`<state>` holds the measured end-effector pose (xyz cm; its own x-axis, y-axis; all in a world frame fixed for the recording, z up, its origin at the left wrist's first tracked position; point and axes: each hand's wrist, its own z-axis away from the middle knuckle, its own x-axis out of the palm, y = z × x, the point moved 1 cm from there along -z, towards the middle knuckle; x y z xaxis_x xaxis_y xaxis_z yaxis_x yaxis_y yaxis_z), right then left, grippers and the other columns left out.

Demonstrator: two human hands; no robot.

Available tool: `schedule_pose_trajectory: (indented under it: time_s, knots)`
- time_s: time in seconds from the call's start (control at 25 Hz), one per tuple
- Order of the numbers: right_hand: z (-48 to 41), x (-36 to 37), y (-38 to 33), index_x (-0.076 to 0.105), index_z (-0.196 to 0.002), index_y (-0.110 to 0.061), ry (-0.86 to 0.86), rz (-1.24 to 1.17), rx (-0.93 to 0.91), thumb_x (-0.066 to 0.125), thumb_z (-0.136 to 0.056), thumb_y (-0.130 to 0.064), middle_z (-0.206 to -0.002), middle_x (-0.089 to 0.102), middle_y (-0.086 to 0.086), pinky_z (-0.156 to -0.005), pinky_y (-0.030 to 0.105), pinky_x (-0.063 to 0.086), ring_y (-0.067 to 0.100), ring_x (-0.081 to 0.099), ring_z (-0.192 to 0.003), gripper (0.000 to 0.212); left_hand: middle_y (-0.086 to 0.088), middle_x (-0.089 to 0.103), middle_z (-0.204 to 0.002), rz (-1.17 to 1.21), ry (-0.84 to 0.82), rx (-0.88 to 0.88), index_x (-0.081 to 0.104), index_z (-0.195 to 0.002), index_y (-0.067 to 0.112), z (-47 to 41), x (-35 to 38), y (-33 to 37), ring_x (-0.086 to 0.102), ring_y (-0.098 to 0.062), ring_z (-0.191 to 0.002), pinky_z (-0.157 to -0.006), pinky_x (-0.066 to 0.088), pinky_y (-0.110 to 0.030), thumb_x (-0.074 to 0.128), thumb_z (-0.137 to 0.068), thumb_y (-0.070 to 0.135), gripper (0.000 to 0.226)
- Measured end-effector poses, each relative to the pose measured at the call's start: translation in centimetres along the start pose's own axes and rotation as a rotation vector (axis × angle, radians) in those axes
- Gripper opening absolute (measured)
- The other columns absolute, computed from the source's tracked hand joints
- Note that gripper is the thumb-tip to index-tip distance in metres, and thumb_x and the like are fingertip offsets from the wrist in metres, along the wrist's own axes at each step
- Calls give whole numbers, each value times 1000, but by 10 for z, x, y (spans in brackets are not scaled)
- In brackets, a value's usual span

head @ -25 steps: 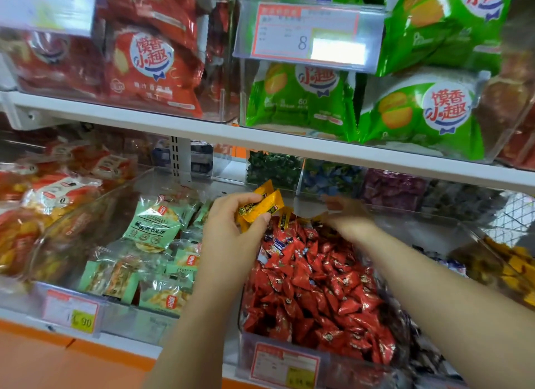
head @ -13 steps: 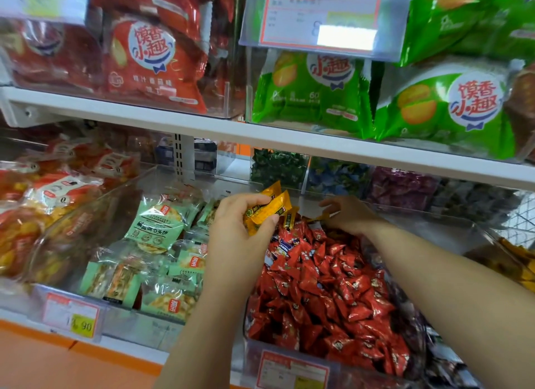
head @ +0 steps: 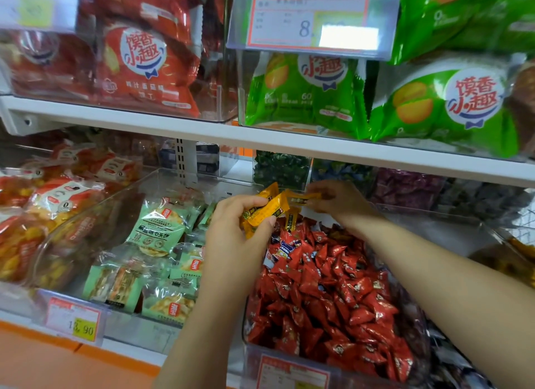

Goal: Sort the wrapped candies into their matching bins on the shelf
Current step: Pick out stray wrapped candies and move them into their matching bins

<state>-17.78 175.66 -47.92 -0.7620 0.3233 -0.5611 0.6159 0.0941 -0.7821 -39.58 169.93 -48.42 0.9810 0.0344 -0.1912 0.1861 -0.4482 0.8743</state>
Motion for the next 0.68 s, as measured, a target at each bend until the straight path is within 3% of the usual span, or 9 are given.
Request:
schedule_pose_trajectory:
  time_s: [0.12, 0.28, 0.48, 0.68]
  knots:
    - [-4, 16, 2, 66, -104, -19, -187, 106, 28, 69, -81, -11, -98, 63, -1, -80, 24, 44, 17, 60, -96, 25, 16, 53, -106, 11, 6, -3, 56, -93, 41, 0, 0, 0, 56, -9, -94, -85, 49, -30, 68, -83, 21, 25]
    - [-15, 23, 7, 65, -105, -21, -238, 193, 47, 71, -80, -18, -110, 61, -1, -88, 28, 43, 19, 56, -108, 27, 14, 53, -106, 20, 9, -7, 55, -91, 42, -1, -1, -1, 56, -9, -93, -82, 48, -26, 68, -83, 20, 27]
    - [-18, 27, 15, 49, -128, -25, -300, 241, 140, 77, -73, -29, -128, 53, 3, -90, 29, 41, 20, 51, -113, 62, 16, 53, -104, 18, 0, -13, 56, -90, 42, -1, -1, -1, 55, -7, -86, -75, 46, -21, 67, -83, 20, 26]
    - [-14, 33, 12, 53, -121, -31, -327, 249, 44, 78, -71, -29, -120, 57, 0, -87, 26, 43, 15, 55, -104, 56, 17, 52, -105, -10, 2, 4, 54, -90, 43, 0, -1, -1, 54, -7, -92, -83, 47, -26, 68, -83, 21, 27]
